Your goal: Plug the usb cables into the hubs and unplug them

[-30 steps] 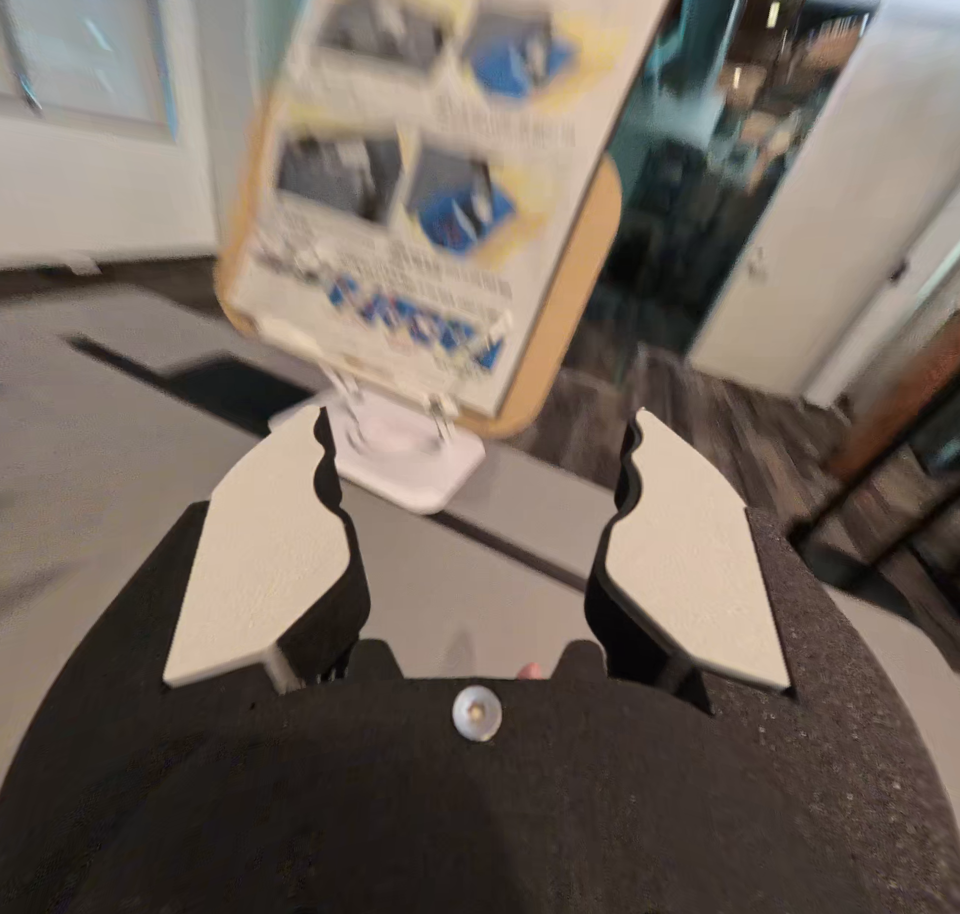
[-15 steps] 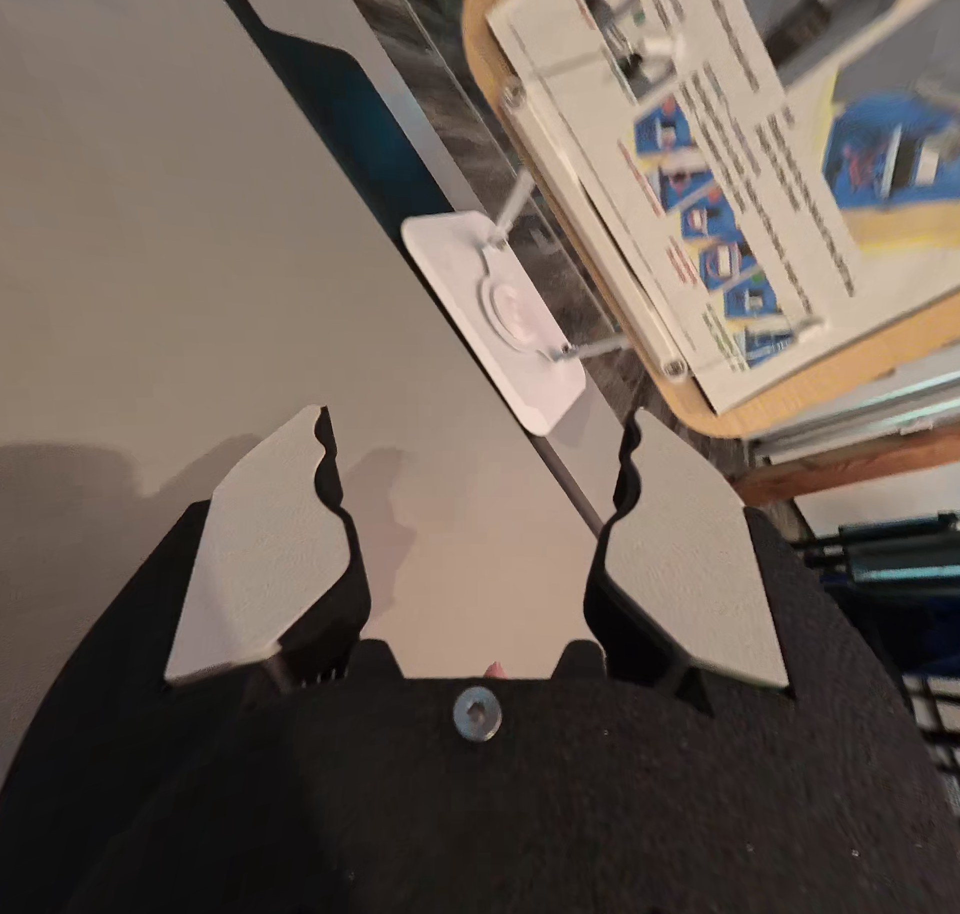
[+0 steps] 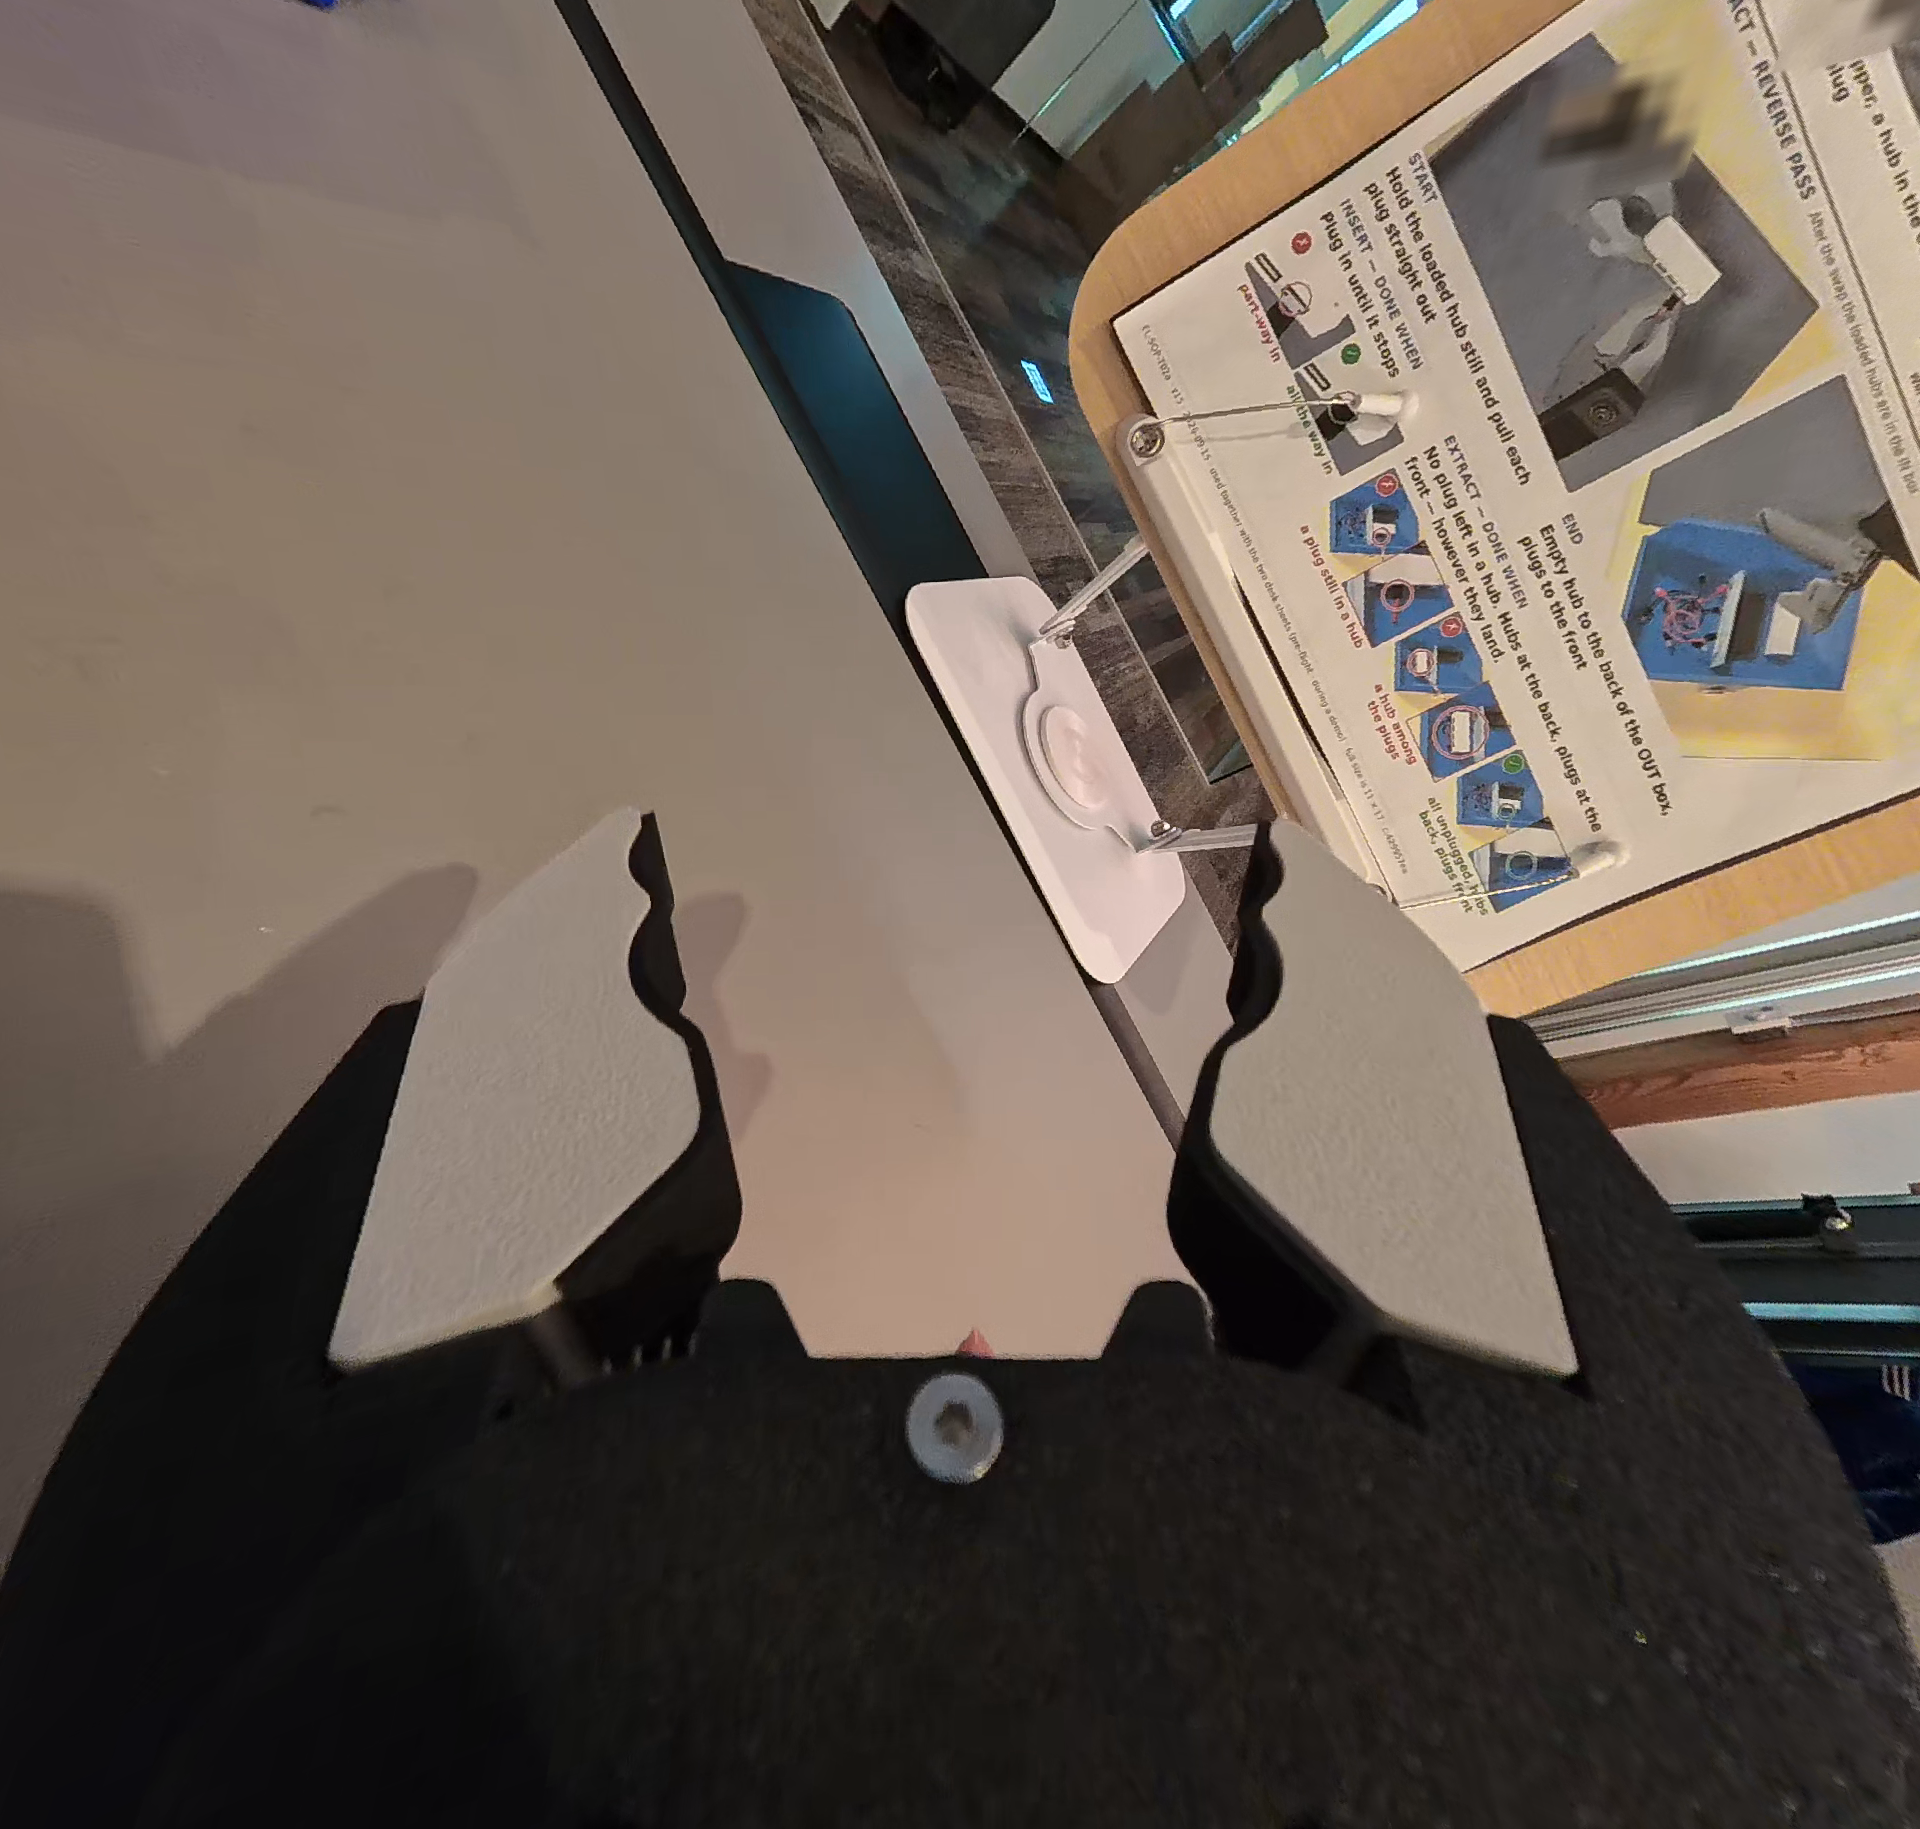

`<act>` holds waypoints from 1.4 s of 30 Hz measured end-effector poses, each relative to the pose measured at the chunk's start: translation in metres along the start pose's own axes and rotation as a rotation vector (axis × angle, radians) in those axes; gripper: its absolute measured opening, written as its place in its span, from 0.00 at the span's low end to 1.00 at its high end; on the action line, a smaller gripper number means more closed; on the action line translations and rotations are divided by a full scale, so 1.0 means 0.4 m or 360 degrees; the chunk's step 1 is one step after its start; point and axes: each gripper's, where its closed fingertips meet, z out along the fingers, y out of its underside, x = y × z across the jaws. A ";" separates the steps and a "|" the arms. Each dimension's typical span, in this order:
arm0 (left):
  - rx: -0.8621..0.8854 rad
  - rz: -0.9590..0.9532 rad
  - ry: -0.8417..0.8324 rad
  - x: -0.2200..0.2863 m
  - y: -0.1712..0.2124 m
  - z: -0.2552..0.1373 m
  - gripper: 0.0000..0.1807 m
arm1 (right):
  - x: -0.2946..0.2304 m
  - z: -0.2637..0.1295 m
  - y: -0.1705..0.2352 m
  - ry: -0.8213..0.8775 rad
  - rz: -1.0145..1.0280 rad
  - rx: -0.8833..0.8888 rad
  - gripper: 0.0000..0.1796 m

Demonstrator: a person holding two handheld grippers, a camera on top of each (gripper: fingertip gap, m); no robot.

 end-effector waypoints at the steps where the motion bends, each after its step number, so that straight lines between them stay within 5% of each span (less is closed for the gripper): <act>1: -0.0017 -0.0002 0.0001 0.000 0.008 0.002 0.43 | -0.002 0.000 0.000 -0.0003 -0.0002 -0.0001 0.58; 13: -0.0115 -0.0004 0.0025 0.009 0.050 0.014 0.43 | -0.006 0.002 0.002 -0.0031 0.0007 0.0002 0.58; 25: -0.0047 -0.0193 0.0071 -0.022 -0.020 -0.015 0.40 | -0.005 0.035 0.060 -0.0090 0.0109 -0.0080 0.56; 28: -0.0240 -0.0395 0.0097 -0.054 0.090 0.016 0.39 | 0.000 0.073 0.145 -0.0183 0.0342 -0.0188 0.54; 36: -0.0976 -0.1045 -0.0121 -0.217 0.598 0.000 0.41 | 0.141 0.097 0.412 -0.0157 0.1017 -0.0448 0.51; 42: -0.1367 -0.1277 -0.0207 -0.216 0.836 -0.092 0.39 | 0.245 0.040 0.350 -0.0127 0.1284 -0.0143 0.50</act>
